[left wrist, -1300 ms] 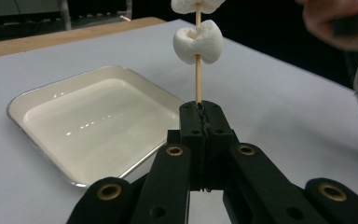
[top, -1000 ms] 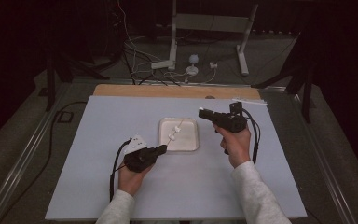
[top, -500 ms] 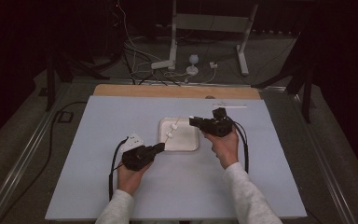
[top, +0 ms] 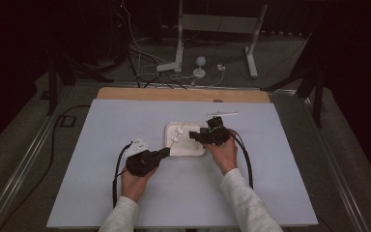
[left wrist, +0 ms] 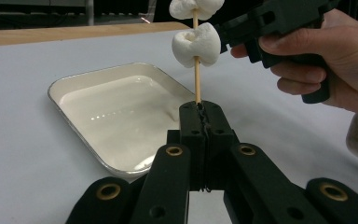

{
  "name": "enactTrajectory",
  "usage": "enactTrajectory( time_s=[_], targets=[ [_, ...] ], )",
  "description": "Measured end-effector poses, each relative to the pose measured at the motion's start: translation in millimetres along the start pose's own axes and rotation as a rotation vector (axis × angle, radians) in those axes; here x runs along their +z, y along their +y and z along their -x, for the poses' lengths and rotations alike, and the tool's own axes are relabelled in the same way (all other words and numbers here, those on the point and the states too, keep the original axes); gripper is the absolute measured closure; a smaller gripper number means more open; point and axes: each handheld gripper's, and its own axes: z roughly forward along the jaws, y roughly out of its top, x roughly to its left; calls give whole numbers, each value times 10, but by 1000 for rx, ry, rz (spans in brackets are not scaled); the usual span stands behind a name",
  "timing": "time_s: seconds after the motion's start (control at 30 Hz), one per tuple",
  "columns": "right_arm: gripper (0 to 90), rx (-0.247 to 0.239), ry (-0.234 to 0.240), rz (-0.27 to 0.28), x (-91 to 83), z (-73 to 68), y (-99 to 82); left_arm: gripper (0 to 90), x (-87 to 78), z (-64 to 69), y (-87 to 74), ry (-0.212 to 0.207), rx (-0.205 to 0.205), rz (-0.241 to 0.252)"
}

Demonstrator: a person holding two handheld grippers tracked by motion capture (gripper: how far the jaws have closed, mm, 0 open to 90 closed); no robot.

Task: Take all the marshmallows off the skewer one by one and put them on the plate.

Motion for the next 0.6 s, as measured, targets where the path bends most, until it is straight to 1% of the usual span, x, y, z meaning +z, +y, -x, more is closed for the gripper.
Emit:
enactTrajectory(
  time_s=[0.07, 0.13, 0.23, 0.47, 0.6],
  targets=[
    [359, 9, 23, 6, -14, 4, -10, 900, 2, -5, -1, 4, -3, 0],
    [340, 18, 59, 19, -51, 3, -13, 900, 3, -8, -2, 7, -4, -2],
    [321, 20, 99, 37, -121, -16, -5, 900, 2, -7, -1, 9, -5, -1],
    [295, 14, 172, 71, -285, -66, 23, 900, 10, -4, -4, 12, -4, -5],
    [280, 24, 208, 83, -342, -97, 35, 900, 15, 5, -5, 16, -2, -5]
  ],
)
